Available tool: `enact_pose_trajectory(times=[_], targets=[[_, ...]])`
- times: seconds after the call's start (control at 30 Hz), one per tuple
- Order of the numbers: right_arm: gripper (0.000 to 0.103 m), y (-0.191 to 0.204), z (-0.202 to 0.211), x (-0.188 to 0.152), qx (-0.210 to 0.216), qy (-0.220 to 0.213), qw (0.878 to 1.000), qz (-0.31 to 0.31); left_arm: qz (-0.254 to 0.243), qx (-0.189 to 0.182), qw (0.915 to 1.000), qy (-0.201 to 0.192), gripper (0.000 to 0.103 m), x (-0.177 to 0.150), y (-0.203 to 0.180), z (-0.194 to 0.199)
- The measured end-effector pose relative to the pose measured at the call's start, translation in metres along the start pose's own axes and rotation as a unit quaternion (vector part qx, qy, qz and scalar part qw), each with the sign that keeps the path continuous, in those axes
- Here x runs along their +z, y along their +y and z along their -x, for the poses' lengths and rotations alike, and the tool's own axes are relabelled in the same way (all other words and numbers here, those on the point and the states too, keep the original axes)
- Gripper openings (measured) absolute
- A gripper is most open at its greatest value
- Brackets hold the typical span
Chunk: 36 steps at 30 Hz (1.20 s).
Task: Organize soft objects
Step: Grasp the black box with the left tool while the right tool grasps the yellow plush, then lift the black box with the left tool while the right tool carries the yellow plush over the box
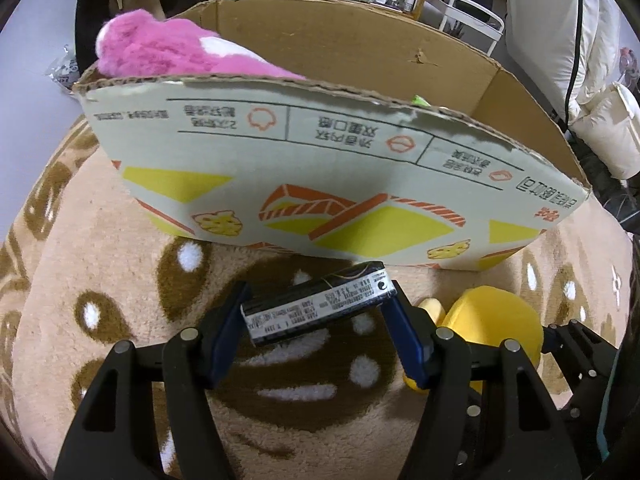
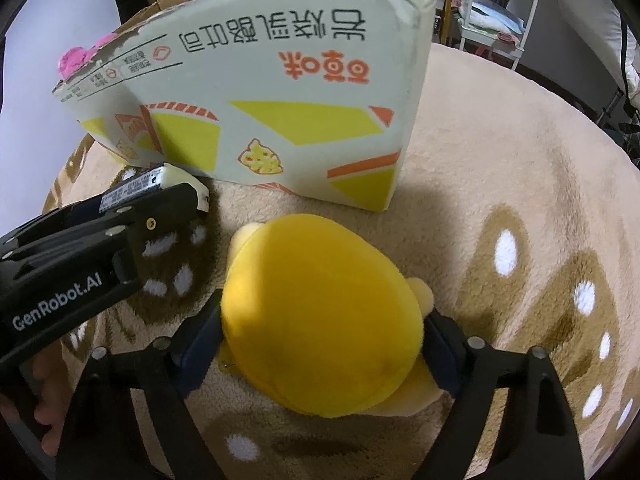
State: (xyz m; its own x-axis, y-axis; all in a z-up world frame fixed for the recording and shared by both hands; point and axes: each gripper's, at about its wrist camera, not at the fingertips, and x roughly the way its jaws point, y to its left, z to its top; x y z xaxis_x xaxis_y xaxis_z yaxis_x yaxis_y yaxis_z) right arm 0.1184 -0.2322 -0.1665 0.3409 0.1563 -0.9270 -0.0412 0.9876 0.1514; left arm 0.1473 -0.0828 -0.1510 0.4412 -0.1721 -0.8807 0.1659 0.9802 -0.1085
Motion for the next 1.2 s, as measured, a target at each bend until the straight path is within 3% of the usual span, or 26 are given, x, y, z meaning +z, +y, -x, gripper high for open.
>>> enact_pose_trajectory(times=[0.23,0.6,0.9,1.2], targets=[[0.083,0.001,0.005,-0.005,0.004,-0.007,1.0,-0.015,0.016,0.02,0.9997,-0.004,0.065,-0.004,0.015,0.013],[0.082,-0.002,0.027,-0.01,-0.009,-0.039,0.999,-0.019,0.023,0.049,0.9975,-0.044,0.065,-0.018,0.032,0.052],[0.081,-0.01,0.077,-0.012,-0.016,-0.133,0.991,-0.03,0.02,0.079,0.9926,-0.09,0.065,-0.019,0.026,0.076],[0.081,-0.01,0.128,-0.016,0.004,-0.222,0.974,-0.036,0.008,0.099,0.9799,-0.173,0.065,-0.028,0.023,0.128]])
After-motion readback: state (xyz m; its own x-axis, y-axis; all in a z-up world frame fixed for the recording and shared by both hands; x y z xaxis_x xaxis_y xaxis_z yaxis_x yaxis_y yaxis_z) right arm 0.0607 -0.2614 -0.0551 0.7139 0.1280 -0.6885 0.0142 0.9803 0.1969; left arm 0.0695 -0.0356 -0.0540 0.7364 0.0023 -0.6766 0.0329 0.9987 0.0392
